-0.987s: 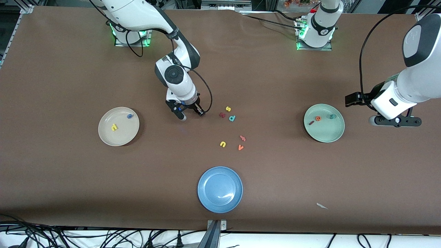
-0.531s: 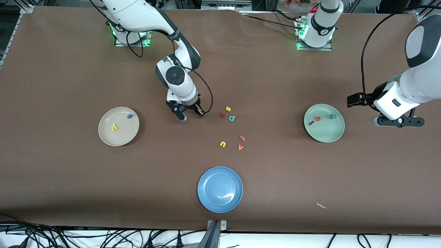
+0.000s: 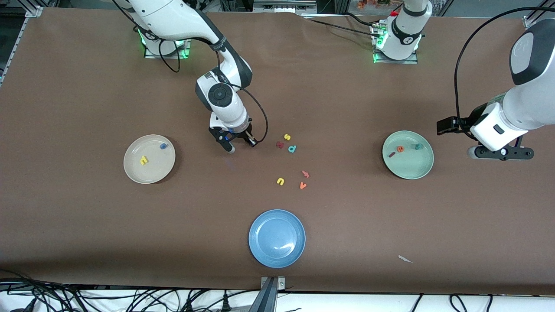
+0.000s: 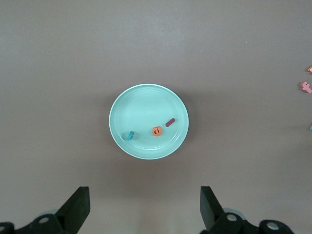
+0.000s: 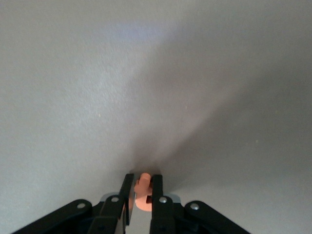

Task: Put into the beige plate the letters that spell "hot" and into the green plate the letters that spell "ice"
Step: 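Place the orange letter on the beige plate with the right gripper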

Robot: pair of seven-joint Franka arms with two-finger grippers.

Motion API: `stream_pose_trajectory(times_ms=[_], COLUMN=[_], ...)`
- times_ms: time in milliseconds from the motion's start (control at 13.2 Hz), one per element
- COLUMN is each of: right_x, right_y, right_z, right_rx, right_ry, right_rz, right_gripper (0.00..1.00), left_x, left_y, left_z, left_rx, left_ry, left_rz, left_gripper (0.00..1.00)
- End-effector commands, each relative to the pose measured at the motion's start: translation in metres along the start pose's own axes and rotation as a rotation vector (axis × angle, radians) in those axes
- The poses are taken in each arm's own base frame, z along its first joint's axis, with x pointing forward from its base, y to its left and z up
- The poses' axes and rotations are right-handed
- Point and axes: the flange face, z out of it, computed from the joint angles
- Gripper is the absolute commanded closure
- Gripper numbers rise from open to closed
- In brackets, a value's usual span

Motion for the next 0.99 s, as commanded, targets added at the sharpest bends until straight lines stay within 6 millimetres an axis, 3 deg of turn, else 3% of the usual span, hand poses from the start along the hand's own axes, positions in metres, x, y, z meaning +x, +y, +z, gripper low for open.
stream_pose_trajectory(times_ms=[0,152,380,683,911], right_x=[0.022,0.05,0.117,0.182,0.238], right_y=[0.001,0.006,0.027,0.057,0.09], right_z=[-0.04,-0.071,-0.112,-0.144,-0.161], right_rx=[-0.028,-0.067,-0.124,-0.156,-0.17], right_ry=[0.034,0.028,0.001,-0.031,-0.069], right_rz=[-0.073,-0.126,-0.216,-0.349,-0.479], right_gripper=[1.0,1.0,1.0,1.0,1.0], left_x=[0.001,0.001,0.001,0.001,0.001], left_y=[-0.001,-0.001,-0.001,-0.002,-0.002], left_z=[-0.003,-0.003,-0.003,-0.002,-0.002], left_rx=[-0.028,-0.028,-0.028,-0.029,-0.029], left_ry=[-0.009,-0.009,-0.009,-0.01,-0.01], left_rz=[0.018,0.018,0.018,0.019,0.019], left_gripper=[0.01,0.01,0.01,0.01,0.01])
